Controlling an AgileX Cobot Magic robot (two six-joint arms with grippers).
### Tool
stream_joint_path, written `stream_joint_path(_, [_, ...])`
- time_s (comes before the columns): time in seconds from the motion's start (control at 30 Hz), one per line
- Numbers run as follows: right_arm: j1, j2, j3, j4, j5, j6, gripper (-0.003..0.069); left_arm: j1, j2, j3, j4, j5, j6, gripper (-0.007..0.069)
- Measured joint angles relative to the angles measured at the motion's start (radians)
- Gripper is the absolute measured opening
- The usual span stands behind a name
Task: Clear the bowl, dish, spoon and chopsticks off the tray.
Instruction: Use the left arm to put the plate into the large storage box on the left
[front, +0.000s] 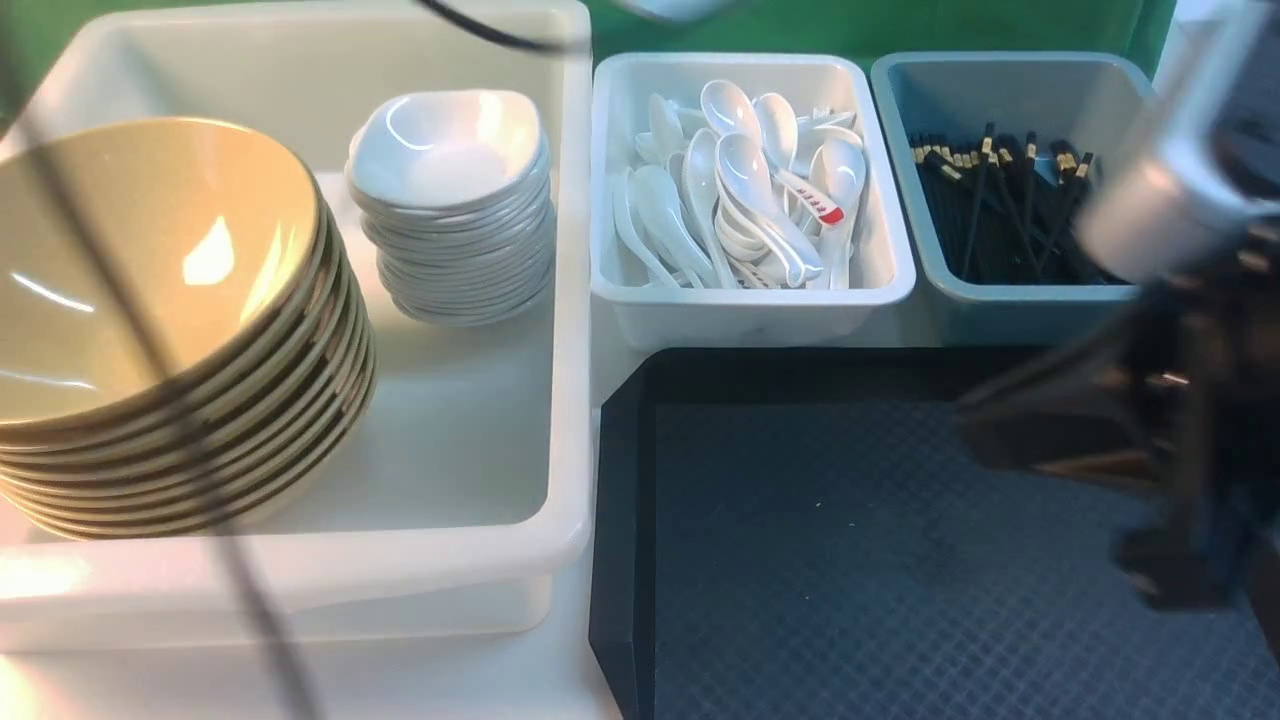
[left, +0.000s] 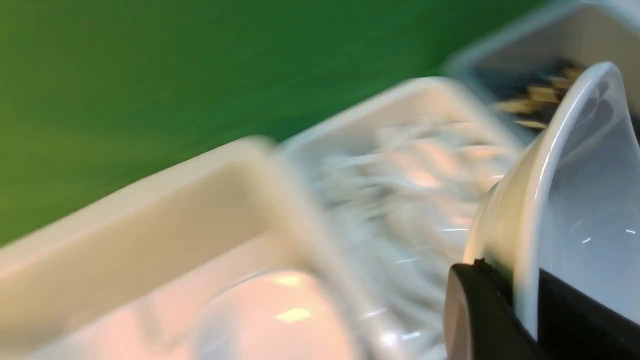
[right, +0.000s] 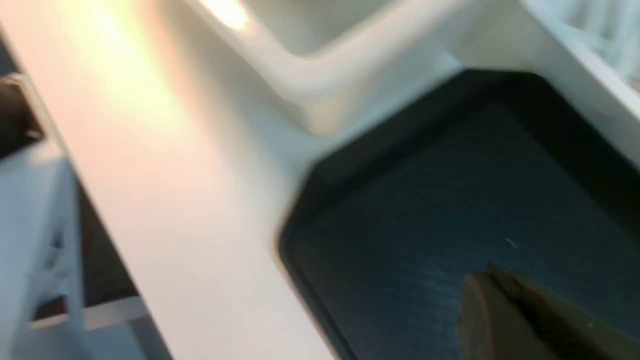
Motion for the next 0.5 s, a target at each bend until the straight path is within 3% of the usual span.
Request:
stream_joint_path(0.23, [0.001, 0.053, -0.016, 0.016, -0.004, -0.030, 0.0036, 0.272, 0.021, 0.186, -0.152, -0.009, -0.040, 0.0000])
stream_joint_path(0.5, [0.001, 0.056, -0.019, 0.018, -0.017, -0.034, 0.0039, 0.328, 0.174, 0.257, -0.374, -0.180, 0.064, 0.0000])
